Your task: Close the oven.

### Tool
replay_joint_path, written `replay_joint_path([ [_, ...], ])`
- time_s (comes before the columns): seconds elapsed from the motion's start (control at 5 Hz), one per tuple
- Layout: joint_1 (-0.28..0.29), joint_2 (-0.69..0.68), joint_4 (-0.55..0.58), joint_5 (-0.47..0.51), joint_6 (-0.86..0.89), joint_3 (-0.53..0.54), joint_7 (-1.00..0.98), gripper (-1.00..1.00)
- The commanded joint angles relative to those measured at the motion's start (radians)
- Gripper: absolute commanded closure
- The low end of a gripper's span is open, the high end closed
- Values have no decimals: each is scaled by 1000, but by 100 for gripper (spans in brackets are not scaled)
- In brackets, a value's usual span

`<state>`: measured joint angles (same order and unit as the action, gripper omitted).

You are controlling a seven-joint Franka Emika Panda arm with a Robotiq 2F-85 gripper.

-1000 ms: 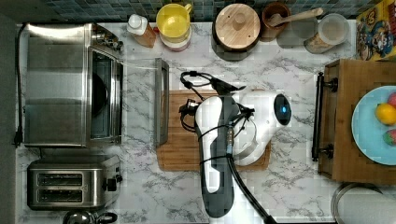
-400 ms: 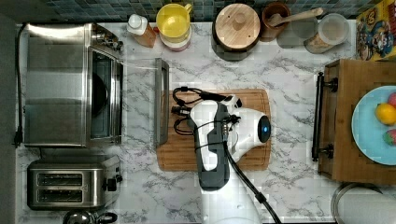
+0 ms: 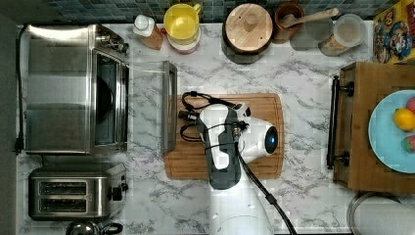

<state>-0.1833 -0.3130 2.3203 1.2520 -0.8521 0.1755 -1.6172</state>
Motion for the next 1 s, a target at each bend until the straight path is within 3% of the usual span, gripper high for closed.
replay_joint_path([
  [0.2, 15, -34, -179, -35, 84, 13, -62, 100],
  [0.4, 31, -89, -210, -45, 85, 30, -67, 100],
  [1.0, -18, 1, -195, 53, 172, 65, -127, 100],
])
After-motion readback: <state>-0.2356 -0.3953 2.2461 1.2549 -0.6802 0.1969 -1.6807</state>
